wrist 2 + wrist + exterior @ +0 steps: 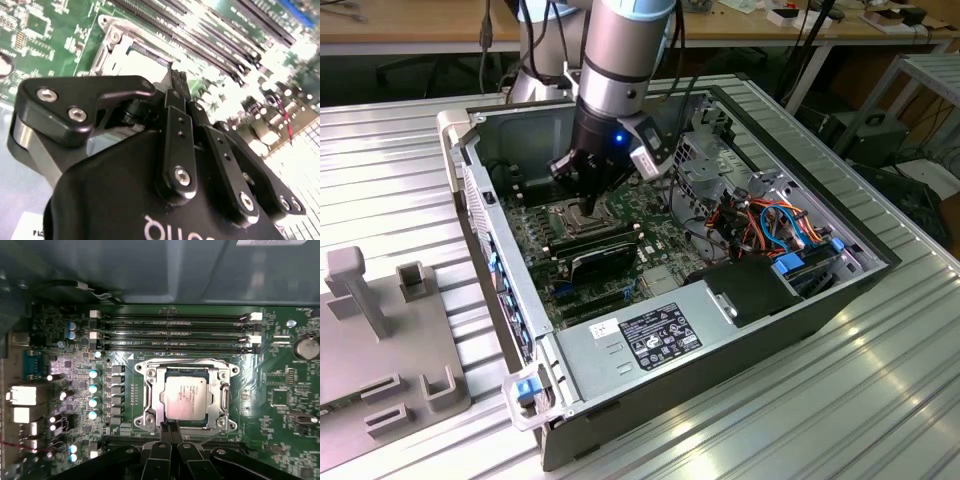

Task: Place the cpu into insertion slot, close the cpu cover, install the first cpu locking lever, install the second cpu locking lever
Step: 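Install the second cpu locking lever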

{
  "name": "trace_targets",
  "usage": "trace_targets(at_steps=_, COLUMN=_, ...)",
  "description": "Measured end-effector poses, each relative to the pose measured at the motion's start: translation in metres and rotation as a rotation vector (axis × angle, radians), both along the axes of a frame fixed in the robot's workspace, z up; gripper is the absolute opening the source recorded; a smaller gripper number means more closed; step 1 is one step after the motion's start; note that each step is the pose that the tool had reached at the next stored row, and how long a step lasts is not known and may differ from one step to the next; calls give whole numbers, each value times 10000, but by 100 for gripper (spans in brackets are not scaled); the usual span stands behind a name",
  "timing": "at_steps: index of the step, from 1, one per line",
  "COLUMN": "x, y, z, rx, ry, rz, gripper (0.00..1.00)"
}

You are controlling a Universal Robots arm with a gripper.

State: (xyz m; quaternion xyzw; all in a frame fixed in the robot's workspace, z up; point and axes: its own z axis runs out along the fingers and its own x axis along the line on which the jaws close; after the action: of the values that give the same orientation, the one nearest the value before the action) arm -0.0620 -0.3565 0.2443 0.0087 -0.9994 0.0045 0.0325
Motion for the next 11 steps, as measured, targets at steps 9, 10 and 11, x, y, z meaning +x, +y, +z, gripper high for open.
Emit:
trace_targets(at_steps=9, x=3, y=-2, z=126, rx=-1, ry=6, rz=-1, gripper=11)
trace_targets(at_steps=10, x=1, y=-2, z=126, rx=-2, ry=5, rz=0, gripper=11)
trace_targets(at_steps=11, x=0, y=0, z=126, rx=-2, ry=6, rz=0, gripper=11)
